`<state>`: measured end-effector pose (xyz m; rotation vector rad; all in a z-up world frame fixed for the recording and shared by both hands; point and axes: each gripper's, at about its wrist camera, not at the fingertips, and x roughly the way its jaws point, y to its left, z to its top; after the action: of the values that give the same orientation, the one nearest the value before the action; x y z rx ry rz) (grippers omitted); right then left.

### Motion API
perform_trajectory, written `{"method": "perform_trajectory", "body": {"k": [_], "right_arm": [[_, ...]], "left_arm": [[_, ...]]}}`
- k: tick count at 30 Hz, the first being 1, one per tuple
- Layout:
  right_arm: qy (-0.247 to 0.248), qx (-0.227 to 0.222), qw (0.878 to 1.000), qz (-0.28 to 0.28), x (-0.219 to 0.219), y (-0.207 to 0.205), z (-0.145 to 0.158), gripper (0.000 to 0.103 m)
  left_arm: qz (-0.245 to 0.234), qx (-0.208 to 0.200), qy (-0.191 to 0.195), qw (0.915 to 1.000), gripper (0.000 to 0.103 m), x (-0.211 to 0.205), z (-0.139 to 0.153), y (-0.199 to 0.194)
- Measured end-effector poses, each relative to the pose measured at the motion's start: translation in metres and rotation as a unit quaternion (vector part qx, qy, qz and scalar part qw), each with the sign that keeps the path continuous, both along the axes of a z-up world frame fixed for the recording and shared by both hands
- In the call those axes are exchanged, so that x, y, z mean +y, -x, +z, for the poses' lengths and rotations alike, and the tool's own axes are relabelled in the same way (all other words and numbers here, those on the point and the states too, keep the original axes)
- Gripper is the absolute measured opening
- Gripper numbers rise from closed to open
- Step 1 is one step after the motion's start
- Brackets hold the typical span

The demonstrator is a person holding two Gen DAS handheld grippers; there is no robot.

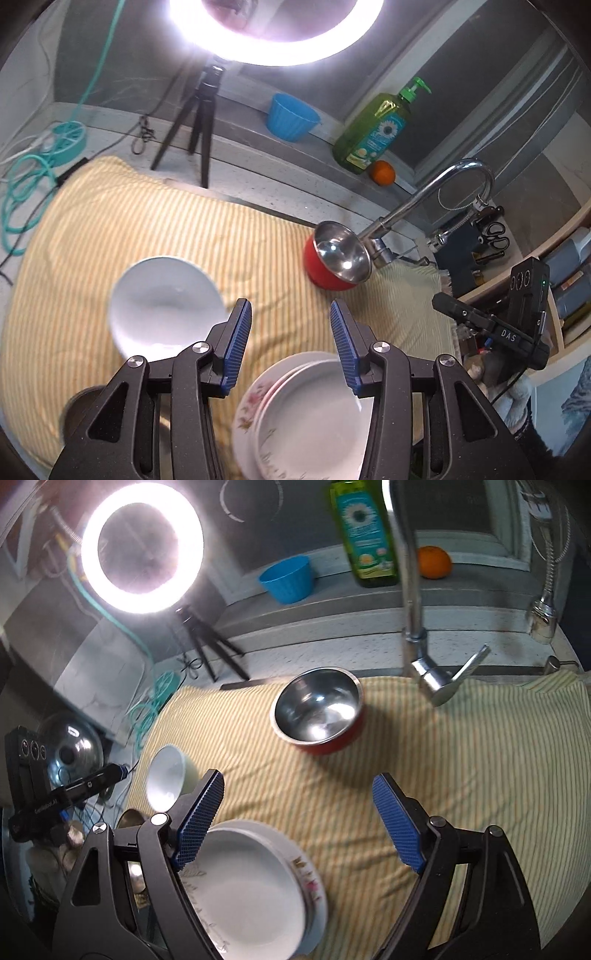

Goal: Organize plates and bowls
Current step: 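Move both grippers to the red steel bowl and close on its rim, then lift the red steel bowl and carry it toward the large steel bowl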

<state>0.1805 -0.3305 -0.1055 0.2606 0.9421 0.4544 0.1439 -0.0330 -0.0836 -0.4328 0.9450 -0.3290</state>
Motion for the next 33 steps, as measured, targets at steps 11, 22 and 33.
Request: {"method": "perform_trajectory", "body": {"k": [11, 22, 33], "right_arm": [[-0.02, 0.037, 0.999, -0.005, -0.015, -0.057, -0.034, 0.085], [-0.069, 0.099, 0.992, -0.019, -0.012, -0.101, -0.072, 0.057], [-0.07, 0.124, 0.989, -0.027, -0.005, -0.122, -0.09, 0.021]], "left_arm": [[-0.028, 0.043, 0.002, 0.9987, 0.043, -0.058, -0.028, -0.078], [-0.02, 0.119, 0.023, 0.9924, 0.041, -0.07, -0.072, -0.139], [-0.051, 0.128, -0.002, 0.9905, 0.022, -0.087, -0.085, -0.152]]}}
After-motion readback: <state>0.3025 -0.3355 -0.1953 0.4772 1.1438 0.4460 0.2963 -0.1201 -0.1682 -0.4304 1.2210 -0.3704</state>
